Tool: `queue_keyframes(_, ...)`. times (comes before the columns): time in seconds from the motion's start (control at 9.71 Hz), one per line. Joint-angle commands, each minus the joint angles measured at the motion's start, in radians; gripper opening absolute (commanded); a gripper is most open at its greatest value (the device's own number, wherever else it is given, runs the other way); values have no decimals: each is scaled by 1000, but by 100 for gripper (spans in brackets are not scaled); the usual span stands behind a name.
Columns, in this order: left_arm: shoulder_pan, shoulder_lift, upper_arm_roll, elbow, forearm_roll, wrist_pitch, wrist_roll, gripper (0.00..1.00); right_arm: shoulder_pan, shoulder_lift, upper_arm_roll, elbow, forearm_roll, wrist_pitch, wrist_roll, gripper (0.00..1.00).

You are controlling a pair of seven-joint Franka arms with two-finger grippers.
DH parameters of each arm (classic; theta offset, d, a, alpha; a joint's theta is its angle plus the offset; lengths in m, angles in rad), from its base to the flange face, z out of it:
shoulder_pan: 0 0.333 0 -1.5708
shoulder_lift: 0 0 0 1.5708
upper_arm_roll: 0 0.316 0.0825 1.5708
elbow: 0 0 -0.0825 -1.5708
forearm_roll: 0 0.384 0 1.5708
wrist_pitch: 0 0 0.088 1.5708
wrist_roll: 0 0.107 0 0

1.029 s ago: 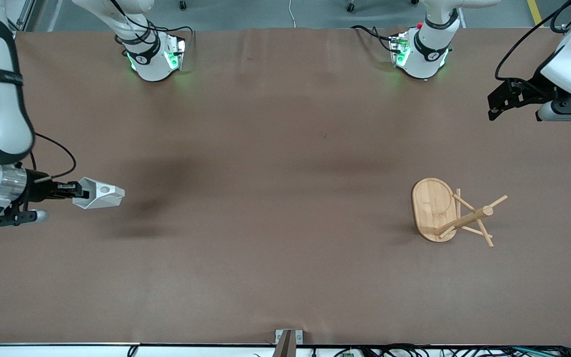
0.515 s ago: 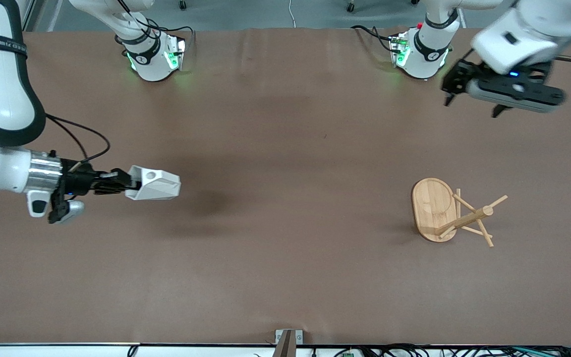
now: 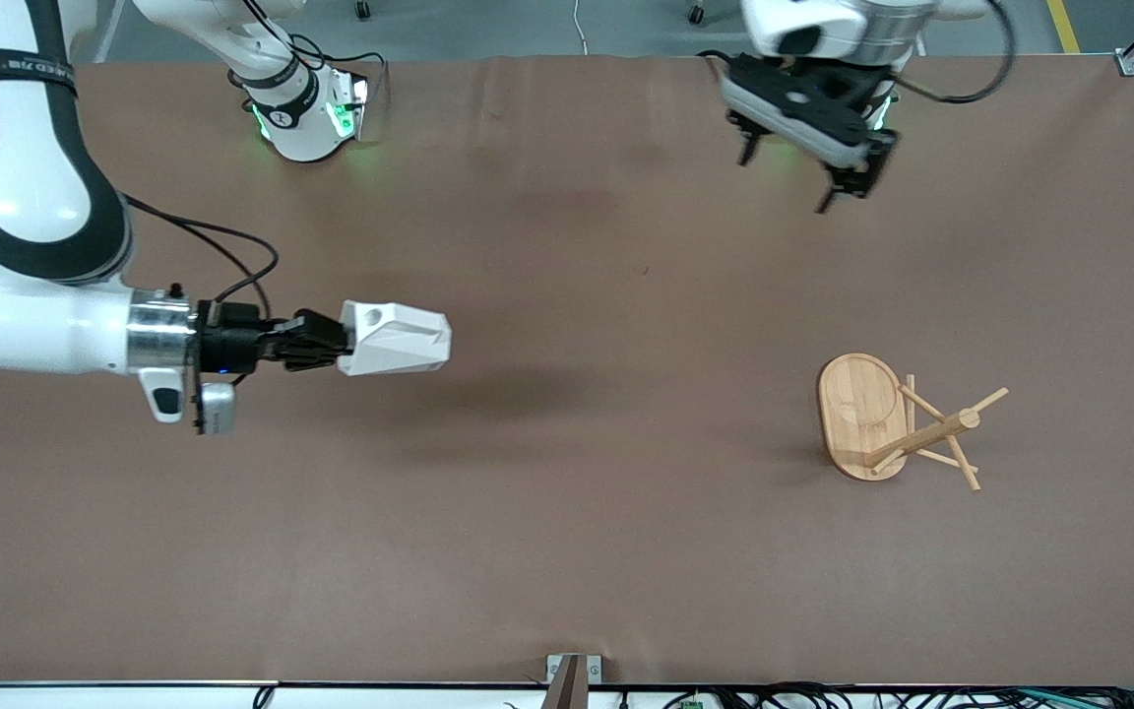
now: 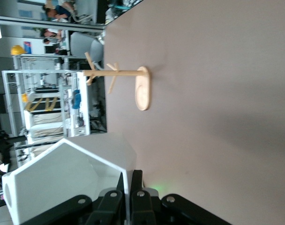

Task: Hang cup on rack
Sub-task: 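Lift the cup with the right gripper while the left gripper approaches it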

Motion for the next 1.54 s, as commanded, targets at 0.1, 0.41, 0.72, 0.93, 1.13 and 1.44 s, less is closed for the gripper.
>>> queue_keyframes(0.1,7,103,-94,94,-15,12,115,100,47,11,-7,-20,123,-131,-82,0)
queue_keyframes(0.41,10,152,-105,129,-120,29,248,100,101,51,-7,-23,198,-211,-208,0)
queue_keyframes(0.72,-21,172,-115,125,-151,109,257,100,149,57,-7,-23,287,-211,-208,0)
queue_keyframes(0.93,-44,182,-115,122,-150,126,253,100,176,66,-7,-25,365,-211,-207,0)
queue_keyframes(1.13,-65,187,-116,114,-153,133,241,100,202,68,-7,-25,416,-204,-207,0)
queue_keyframes(1.44,-75,184,-116,106,-147,135,209,100,213,68,-7,-25,433,-208,-172,0)
